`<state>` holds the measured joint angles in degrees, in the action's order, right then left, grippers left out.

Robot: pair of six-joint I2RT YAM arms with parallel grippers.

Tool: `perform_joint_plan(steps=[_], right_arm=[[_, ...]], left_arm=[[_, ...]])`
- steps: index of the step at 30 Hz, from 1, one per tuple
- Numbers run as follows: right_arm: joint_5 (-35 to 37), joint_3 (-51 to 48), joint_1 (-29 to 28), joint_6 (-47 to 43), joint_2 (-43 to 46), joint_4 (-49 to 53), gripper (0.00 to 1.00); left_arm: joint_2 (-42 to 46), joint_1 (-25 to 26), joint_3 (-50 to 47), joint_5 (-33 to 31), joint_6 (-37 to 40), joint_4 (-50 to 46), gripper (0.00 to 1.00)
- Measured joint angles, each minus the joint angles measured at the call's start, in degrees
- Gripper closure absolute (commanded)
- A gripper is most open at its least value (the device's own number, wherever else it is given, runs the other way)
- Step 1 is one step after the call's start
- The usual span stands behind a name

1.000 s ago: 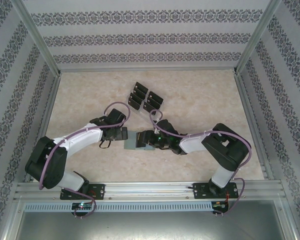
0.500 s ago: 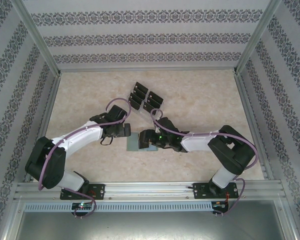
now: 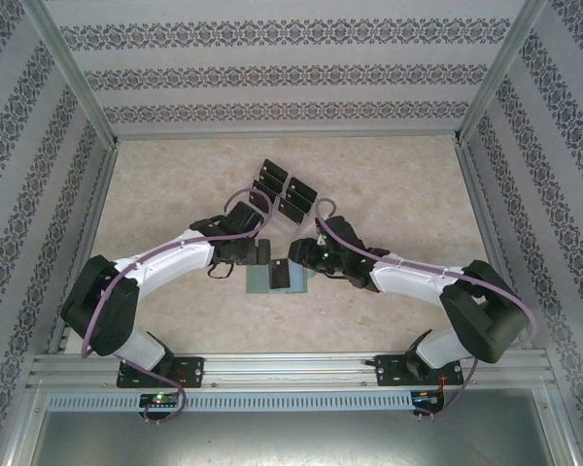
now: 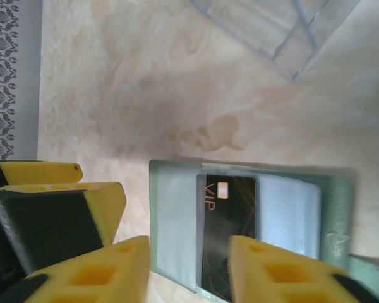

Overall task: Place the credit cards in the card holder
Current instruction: Insert the credit card into the card slot.

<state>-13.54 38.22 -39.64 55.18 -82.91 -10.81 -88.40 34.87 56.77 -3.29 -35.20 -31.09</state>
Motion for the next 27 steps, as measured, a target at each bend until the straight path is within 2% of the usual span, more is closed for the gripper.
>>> perform_joint_plan(steps=[2, 5, 15, 27], right_arm=[[0.4, -0.8, 0.8, -0.3, 1.0, 0.9, 0.9], [0.4, -2.0, 0.9, -0.3, 1.0, 1.9, 0.96], [0.2, -6.3, 0.9, 0.1, -2.0, 0.4, 0.98], [0.3, -8.2, 1.7, 0.9, -6.0, -4.7, 0.99]], left_arm=[[-1.9, 1.7, 1.4, 0.1, -0.3, 0.0, 0.0], [-4.7, 3.9, 3.6, 0.1, -0.9, 0.0, 0.0], [-11.4, 8.6, 8.8, 0.0, -2.6, 0.0, 0.0], [-14.9, 9.4, 9.1, -0.4, -3.0, 0.0, 0.0]])
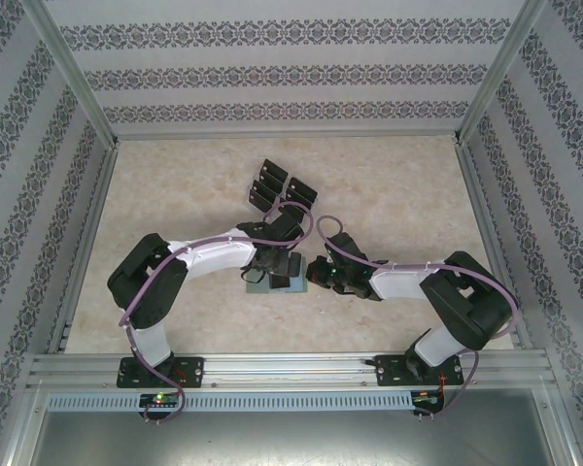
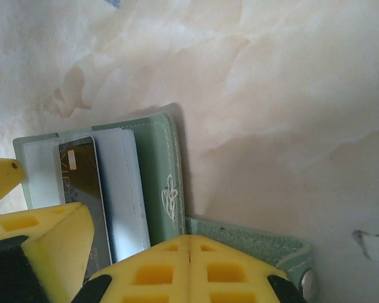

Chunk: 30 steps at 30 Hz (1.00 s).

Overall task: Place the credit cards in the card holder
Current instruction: Insert the credit card into the card slot.

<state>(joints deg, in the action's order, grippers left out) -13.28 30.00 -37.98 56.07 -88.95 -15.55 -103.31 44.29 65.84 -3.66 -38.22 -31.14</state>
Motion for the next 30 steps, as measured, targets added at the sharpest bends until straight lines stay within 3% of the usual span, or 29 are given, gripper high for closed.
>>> perform_joint_plan(steps=[30], right_arm=[[1.5, -0.1, 0.4, 2.3, -0.5, -0.4, 1.0]], left_arm=[[0.1, 0.4, -2.7, -7.4, 0.5, -2.8, 0.0]])
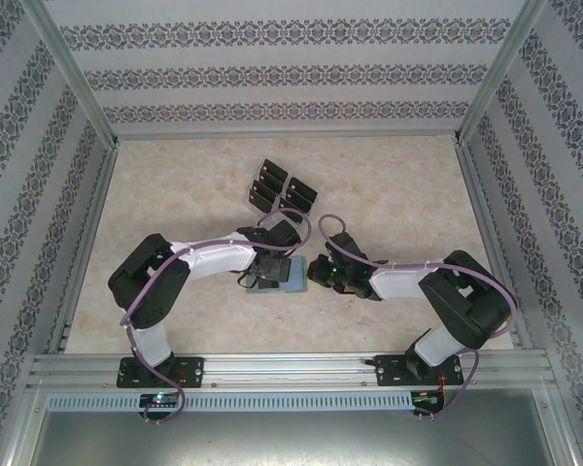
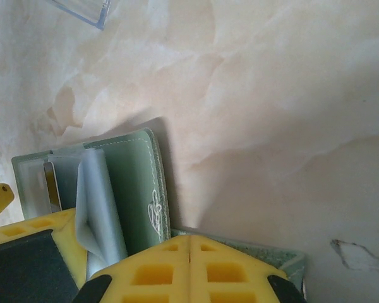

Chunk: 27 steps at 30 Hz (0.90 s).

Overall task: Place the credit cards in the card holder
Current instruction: Insert the credit card into the card slot.

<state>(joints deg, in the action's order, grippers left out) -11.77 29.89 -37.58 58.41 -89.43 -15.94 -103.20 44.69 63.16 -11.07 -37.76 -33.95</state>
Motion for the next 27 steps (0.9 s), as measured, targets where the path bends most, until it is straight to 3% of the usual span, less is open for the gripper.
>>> perform_joint_plan(steps=[27], right_arm=[[0.1, 0.3, 0.4, 0.2, -0.2, 0.3, 1.0]], left_arm=[[4.6, -0.2, -4.4, -1.2, 0.2, -0.8, 0.0]])
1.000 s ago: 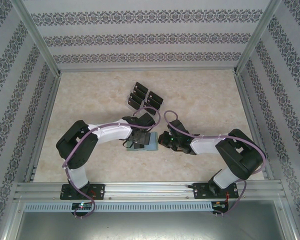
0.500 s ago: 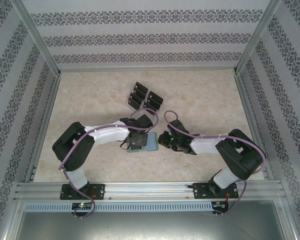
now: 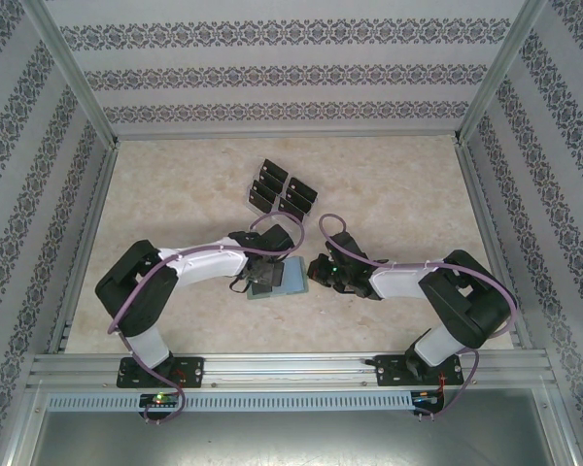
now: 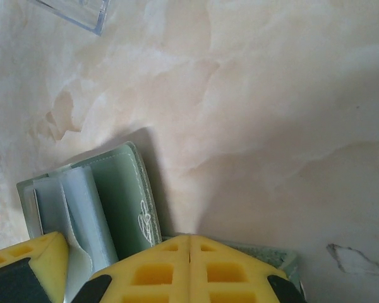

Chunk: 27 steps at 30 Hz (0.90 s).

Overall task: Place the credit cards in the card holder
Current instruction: Insert the credit card into the card slot.

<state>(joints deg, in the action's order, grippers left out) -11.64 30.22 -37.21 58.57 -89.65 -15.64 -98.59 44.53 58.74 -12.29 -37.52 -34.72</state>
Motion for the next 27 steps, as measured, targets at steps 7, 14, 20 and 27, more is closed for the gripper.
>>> perform_joint_plan(steps=[7, 14, 20, 27], right_arm=[[-0.2, 0.1, 0.0, 0.0, -0.1, 0.0, 1.0], [-1.7, 0.9, 0.7, -1.2, 0.5, 1.6, 0.73], [-1.9, 4.4, 0.4, -3.9, 5.6, 8.3, 0.57], [-3.2, 10.3, -2.5, -6.3, 6.8, 12.0, 0.55]], left_arm=[[1.7, 0.0, -0.2, 0.0, 0.1, 0.0, 0.0], [5.9, -0.8, -0.2, 1.5, 0.0, -0.3, 0.0], [7.5, -2.7, 0.5, 1.7, 0.0, -0.6, 0.0], [9.4, -5.6, -3.5, 1.7, 0.2, -0.5, 0.0]])
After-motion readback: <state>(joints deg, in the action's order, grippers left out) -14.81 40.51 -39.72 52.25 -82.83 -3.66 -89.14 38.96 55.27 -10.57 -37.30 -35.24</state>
